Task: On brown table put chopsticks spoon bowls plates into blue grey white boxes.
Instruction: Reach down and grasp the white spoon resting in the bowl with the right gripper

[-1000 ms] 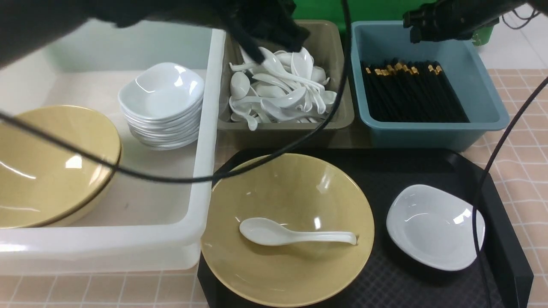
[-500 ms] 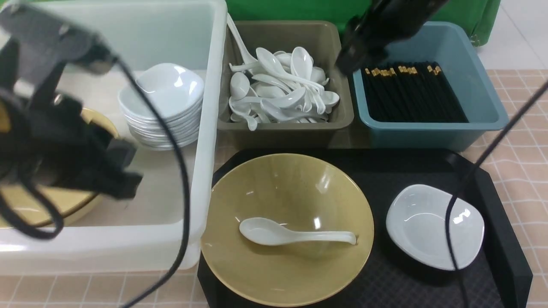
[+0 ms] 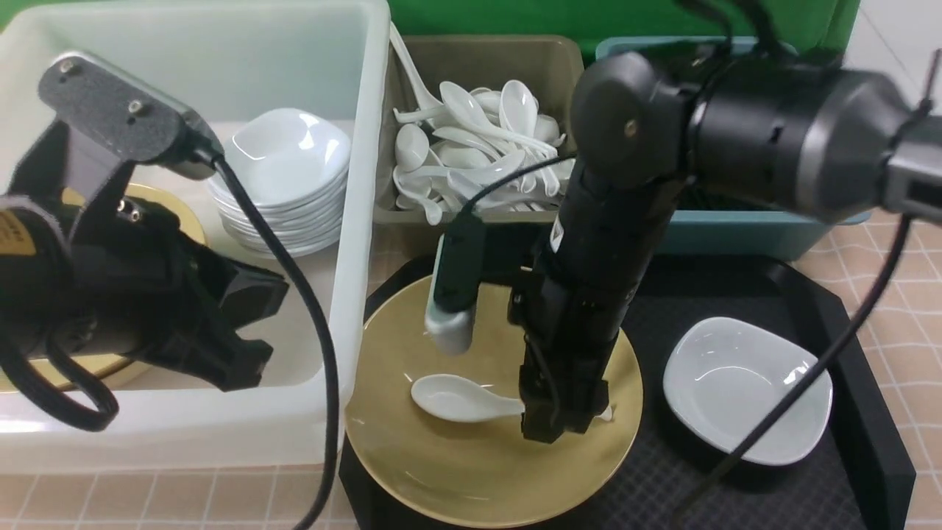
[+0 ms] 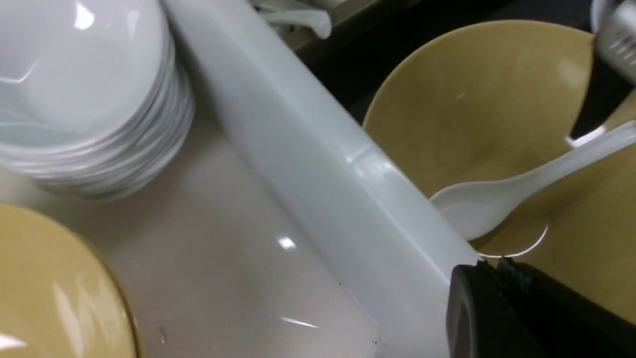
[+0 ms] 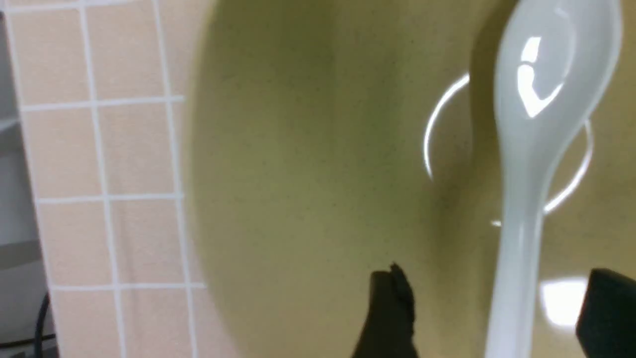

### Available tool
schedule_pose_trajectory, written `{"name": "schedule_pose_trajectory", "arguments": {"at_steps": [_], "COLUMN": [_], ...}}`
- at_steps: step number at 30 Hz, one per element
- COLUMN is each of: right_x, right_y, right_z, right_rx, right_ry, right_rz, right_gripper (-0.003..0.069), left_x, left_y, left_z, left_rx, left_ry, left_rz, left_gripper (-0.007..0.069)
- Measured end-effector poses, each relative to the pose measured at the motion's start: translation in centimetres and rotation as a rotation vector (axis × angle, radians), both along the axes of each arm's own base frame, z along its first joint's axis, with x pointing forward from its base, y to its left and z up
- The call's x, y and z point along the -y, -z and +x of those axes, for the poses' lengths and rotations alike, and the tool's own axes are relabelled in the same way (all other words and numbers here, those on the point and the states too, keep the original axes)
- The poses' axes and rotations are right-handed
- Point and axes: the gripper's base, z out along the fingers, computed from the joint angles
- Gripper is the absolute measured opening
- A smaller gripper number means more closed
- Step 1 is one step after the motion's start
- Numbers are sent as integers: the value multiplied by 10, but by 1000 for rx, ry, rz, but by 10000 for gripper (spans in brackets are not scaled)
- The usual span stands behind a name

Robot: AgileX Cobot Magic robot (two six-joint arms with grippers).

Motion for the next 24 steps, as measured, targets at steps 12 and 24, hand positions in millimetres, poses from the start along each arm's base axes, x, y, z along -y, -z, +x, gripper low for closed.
{"name": "schedule_pose_trajectory", "arguments": {"at_steps": [12,24], "right_x": [-5,-3], "right_y": [47,-30], "right_z": [22,55], "right_rx": [51,220], "right_ry": [16,175], "right_rz": [-106,-10], "right_gripper": [398,148], "left_x": [9,6], "left_y": [24,-4], "left_z": [19,37], "left_rx": [-99,-41], "left_ry": [17,-108], "left_rz": [24,-28], "left_gripper": [1,1]}}
